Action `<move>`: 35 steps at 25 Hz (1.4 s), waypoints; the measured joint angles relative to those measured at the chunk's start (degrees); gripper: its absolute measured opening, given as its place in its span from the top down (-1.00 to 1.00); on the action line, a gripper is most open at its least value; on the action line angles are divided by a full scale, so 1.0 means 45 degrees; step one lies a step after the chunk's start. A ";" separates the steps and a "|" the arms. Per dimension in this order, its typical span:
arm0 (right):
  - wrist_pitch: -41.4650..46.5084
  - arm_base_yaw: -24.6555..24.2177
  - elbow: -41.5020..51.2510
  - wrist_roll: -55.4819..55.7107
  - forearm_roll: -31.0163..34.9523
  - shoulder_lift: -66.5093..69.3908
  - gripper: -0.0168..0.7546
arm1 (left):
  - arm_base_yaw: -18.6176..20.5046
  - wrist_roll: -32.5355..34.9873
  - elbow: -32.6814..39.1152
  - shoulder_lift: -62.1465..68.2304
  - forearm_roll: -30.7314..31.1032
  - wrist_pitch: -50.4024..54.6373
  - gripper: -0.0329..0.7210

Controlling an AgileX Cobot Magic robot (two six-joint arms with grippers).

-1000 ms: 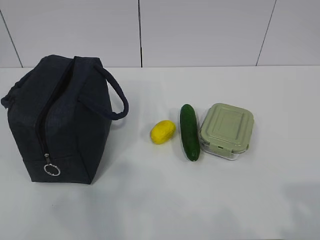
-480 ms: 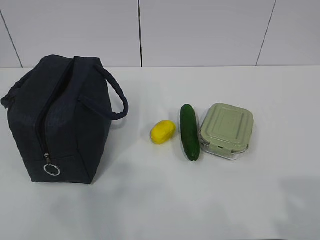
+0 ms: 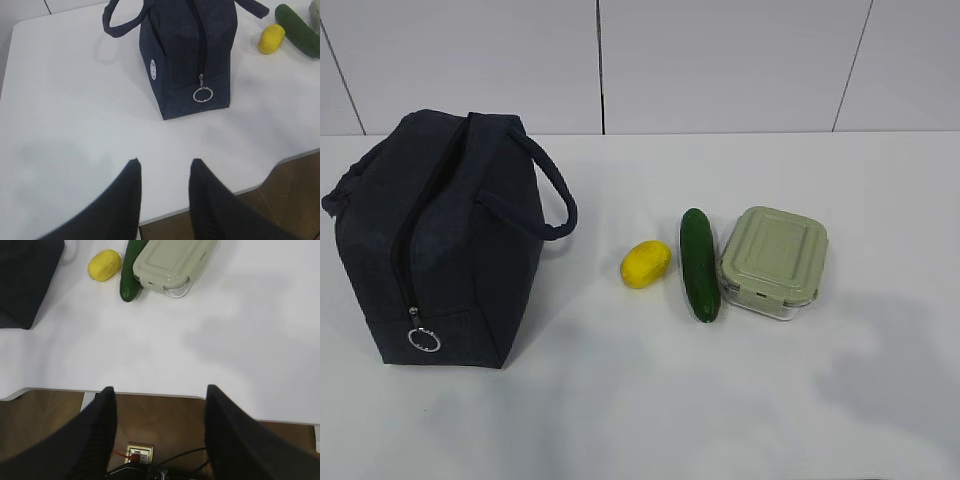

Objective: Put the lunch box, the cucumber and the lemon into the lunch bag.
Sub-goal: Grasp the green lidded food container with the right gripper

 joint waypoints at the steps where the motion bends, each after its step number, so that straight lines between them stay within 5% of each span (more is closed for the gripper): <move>1: -0.0183 0.0000 -0.0049 0.0000 0.0113 0.0417 -0.13 | 0.0000 0.0000 0.0000 0.0000 0.0000 0.0000 0.29; 20: -0.1660 -0.0019 -0.2348 -0.0563 0.2296 0.8514 -0.13 | 0.0000 0.0000 0.0000 0.0000 0.0000 0.0000 0.29; 29: -0.1867 -0.0019 -0.4012 -0.1185 0.3151 1.1672 0.22 | 0.0000 0.0000 0.0000 0.0000 0.0000 0.0000 0.29; 35: -0.2018 -0.0434 -0.4151 -0.3097 0.5435 1.3210 0.30 | 0.0000 0.0000 0.0000 0.0000 0.0000 0.0000 0.29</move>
